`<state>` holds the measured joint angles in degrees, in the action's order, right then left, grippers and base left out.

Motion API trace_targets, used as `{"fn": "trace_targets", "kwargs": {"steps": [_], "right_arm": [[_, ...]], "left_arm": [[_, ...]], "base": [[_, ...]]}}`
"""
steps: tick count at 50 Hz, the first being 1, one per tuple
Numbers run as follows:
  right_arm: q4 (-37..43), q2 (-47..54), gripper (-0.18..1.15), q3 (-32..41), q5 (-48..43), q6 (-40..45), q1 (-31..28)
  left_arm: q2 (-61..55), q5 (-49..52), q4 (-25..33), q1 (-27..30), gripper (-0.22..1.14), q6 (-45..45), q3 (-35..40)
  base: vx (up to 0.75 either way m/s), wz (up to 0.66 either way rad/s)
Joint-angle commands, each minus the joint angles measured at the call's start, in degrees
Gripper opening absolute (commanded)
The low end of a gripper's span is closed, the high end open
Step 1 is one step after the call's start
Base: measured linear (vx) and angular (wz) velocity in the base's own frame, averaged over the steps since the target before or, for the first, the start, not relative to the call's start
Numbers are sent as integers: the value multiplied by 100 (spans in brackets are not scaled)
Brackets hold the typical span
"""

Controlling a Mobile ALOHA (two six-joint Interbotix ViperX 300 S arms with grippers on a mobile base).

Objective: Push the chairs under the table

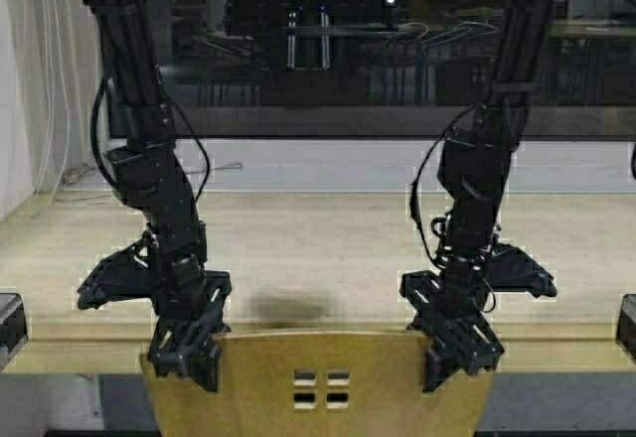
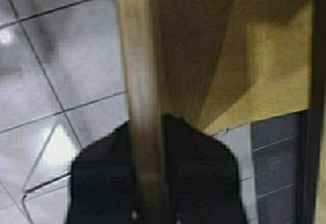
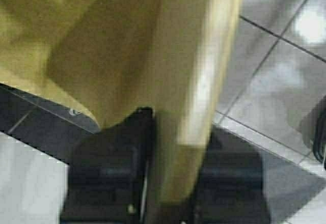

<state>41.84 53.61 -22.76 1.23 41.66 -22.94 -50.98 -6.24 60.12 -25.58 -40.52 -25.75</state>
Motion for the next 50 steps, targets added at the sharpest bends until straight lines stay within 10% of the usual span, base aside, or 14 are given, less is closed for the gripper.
{"fn": "trace_targets", "kwargs": {"steps": [1,13,28,50], "right_arm": [[-97,-176,4,53,0,-738,-88],[-202,-220,13,105,70,-896,-97],[-114,-255,85,237,519,-1107,-97],[316,-1512,86,-615,932,-870,167]], "left_arm": [[501,-62,-132,105,5,483,18],[510,35,-193,97,13,527,-35],[527,105,-343,97,77,747,-158],[1846,334,149,123,82,650,-1011]], "base": [[13,0],[10,-1],[2,-1],[-1,1]]}}
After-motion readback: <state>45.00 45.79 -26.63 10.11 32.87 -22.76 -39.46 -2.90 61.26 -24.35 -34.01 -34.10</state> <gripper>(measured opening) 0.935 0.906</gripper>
